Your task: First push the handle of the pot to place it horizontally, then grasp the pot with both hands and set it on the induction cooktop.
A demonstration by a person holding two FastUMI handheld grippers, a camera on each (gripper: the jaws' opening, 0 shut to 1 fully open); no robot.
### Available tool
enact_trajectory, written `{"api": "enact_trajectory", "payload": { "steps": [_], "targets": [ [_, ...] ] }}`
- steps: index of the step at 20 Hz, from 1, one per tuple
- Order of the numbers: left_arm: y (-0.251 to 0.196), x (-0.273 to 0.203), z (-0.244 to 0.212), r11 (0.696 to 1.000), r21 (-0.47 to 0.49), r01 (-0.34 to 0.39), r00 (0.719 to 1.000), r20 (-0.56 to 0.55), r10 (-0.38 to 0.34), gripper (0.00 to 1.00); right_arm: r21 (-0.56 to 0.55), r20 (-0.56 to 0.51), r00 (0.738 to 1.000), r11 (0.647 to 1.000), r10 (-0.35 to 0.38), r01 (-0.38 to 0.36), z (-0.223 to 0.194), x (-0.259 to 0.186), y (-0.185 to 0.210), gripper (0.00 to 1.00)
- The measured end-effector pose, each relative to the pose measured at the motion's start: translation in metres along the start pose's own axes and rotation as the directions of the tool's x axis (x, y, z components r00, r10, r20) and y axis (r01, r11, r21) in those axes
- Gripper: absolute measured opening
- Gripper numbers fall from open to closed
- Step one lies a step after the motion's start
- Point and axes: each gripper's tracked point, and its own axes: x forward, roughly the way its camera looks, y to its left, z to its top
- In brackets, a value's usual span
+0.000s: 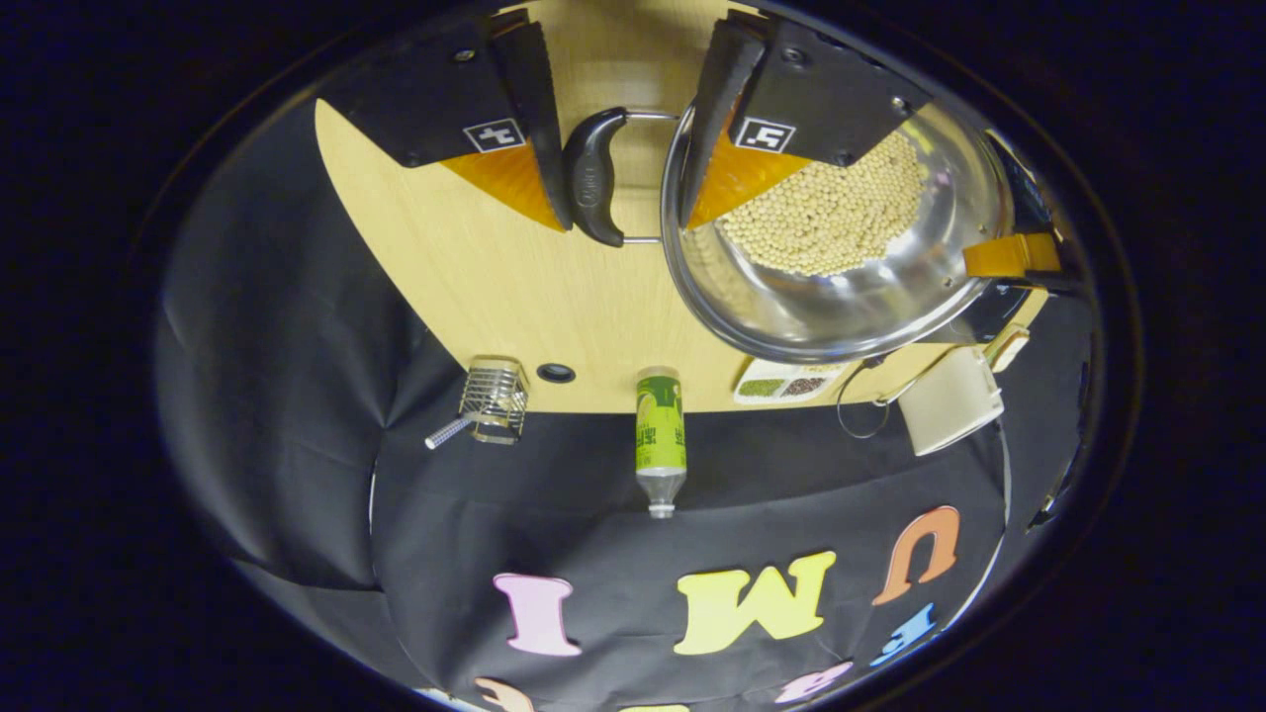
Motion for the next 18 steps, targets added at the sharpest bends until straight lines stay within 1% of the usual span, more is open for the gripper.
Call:
{"api": "enact_trajectory", "payload": {
  "steps": [3,5,8,10,11,13,18],
  "targets": [
    [-0.001,-0.014,0.013,1.0,-0.01,0.022,0.999,0.041,-0.022,0.58,0.0,0.026,1.0,1.0,0.005,-0.005,0.015,-0.015,-0.001,0.62],
    [-0.004,-0.024,0.025,0.999,-0.004,0.035,0.997,0.07,-0.034,0.58,-0.011,0.051,0.999,1.0,-0.008,0.009,0.029,-0.026,-0.003,0.62],
    [-0.003,-0.036,0.044,0.999,0.005,0.041,0.991,0.124,-0.041,0.58,-0.012,0.08,0.997,1.0,-0.02,0.021,0.049,-0.043,-0.003,0.63],
    [-0.001,-0.048,0.059,0.999,0.028,0.039,0.986,0.158,-0.043,0.58,0.003,0.089,0.996,1.0,-0.02,0.019,0.061,-0.054,0.0,0.63],
    [-0.001,-0.053,0.066,0.999,0.037,0.036,0.984,0.173,-0.042,0.58,0.008,0.093,0.995,1.0,-0.021,0.02,0.067,-0.06,0.002,0.62],
    [0.004,-0.062,0.079,0.998,0.055,0.032,0.979,0.201,-0.042,0.58,0.016,0.101,0.995,1.0,-0.025,0.024,0.079,-0.068,0.006,0.63],
    [0.025,-0.072,0.095,0.998,0.044,0.04,0.973,0.225,-0.049,0.58,0.005,0.103,0.994,0.999,-0.032,0.032,0.1,-0.084,0.028,0.62]
  ]
}}
